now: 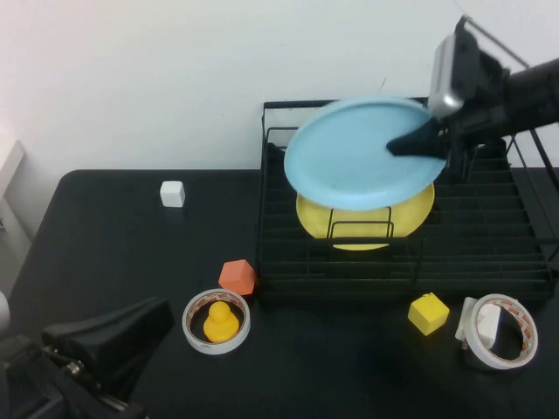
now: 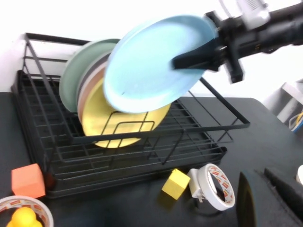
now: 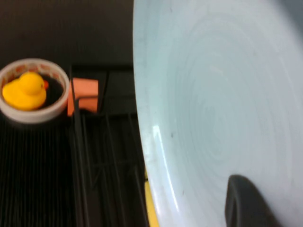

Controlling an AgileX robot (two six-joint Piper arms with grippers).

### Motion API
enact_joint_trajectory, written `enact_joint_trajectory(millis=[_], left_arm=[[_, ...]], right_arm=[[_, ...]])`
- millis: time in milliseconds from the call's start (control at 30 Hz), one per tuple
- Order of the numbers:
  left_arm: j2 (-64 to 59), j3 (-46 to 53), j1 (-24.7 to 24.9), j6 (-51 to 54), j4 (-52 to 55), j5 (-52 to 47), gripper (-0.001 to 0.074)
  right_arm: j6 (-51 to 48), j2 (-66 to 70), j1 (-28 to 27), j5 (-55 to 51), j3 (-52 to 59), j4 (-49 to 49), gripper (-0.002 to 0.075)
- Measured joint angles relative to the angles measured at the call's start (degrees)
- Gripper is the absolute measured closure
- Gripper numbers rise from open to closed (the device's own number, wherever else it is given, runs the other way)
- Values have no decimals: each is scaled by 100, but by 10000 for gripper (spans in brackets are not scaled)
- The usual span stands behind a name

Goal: Place plate on rack
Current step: Place the plate on the rack

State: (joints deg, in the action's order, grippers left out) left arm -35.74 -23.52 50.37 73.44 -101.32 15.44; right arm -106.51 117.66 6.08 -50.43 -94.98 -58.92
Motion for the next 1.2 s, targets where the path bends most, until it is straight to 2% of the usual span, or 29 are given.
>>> enact_joint_trajectory(millis=[733, 800, 967, 1033, 1200], left_arm=[[9, 0, 0, -14, 46, -82, 736], [9, 0, 0, -14, 46, -82, 736], [9, 0, 0, -14, 46, -82, 736], [9, 0, 0, -14, 46, -82, 736], [9, 0, 0, -14, 46, -82, 736]], right_arm=[[-147, 417, 14, 300, -14, 151, 575], [-135, 417, 14, 404, -14, 151, 518], [19, 417, 14, 342, -35, 176, 300], [93, 402, 14, 244, -61, 177, 260], [425, 94, -23, 427, -86, 166, 233]])
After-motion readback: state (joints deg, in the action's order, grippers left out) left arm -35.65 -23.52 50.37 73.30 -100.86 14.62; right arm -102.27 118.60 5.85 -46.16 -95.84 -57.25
